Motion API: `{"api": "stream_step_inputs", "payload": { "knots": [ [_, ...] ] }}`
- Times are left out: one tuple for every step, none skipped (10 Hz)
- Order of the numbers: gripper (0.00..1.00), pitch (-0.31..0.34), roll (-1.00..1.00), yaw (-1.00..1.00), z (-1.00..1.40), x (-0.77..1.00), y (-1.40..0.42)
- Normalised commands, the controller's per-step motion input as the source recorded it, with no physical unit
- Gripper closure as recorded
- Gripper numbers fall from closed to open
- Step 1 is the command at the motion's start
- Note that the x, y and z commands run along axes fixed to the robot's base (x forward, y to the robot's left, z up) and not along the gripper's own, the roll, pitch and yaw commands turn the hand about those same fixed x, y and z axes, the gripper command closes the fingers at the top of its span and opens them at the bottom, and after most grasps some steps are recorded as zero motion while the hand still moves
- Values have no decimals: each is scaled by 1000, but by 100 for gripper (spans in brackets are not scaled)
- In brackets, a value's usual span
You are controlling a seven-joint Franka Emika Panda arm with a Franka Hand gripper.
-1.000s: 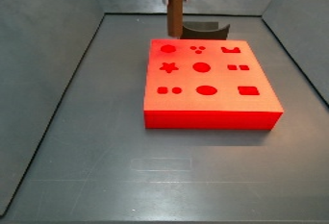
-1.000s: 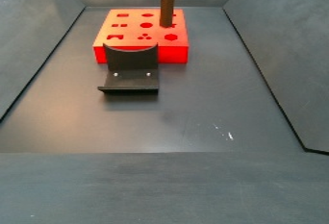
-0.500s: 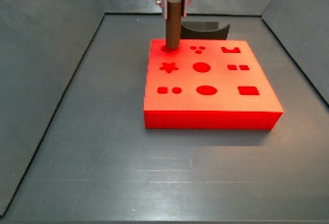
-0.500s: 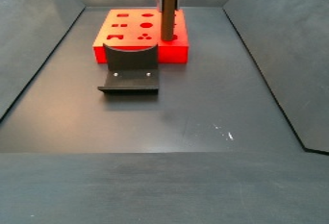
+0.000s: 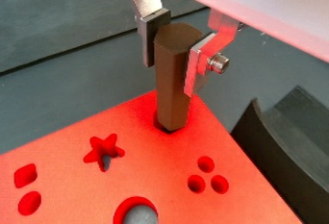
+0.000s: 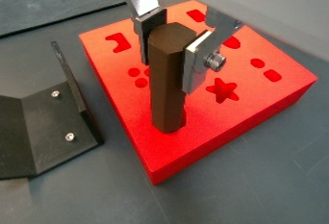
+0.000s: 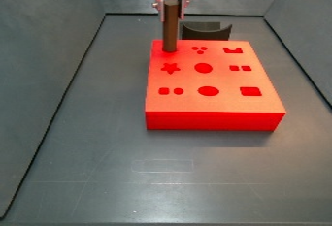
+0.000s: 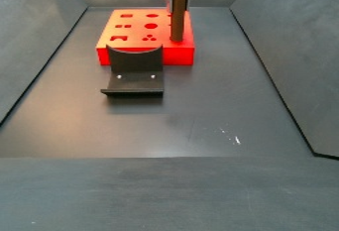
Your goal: Insert the hexagon object.
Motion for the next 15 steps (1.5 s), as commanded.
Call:
{"api": "stream_step_inputs", "payload": {
  "knots": [
    [100, -131, 31, 529, -191, 146, -174],
    [100, -117, 0, 600, -234, 229, 0],
    [100, -119, 0, 634, -100, 111, 0],
    [100, -163, -43, 569, -100, 0, 43],
    [100, -176, 0, 609, -89, 0, 46],
    [100, -34, 110, 374, 0, 71, -40],
    [100, 9, 29, 31, 0, 77, 0],
    [100, -10, 34, 14, -74, 51, -66],
    [100, -60, 300, -240, -583, 0, -217],
    [100, 0, 327, -349, -586, 0, -103],
    [100, -17, 77, -86, -286, 0, 0],
    [100, -56, 29, 0, -334, -86, 6],
    [100, -16, 96, 0, -531, -97, 0],
    [100, 0, 79, 0, -663, -100, 0],
    [100, 0, 89, 0, -714, -166, 0]
  ]
}}
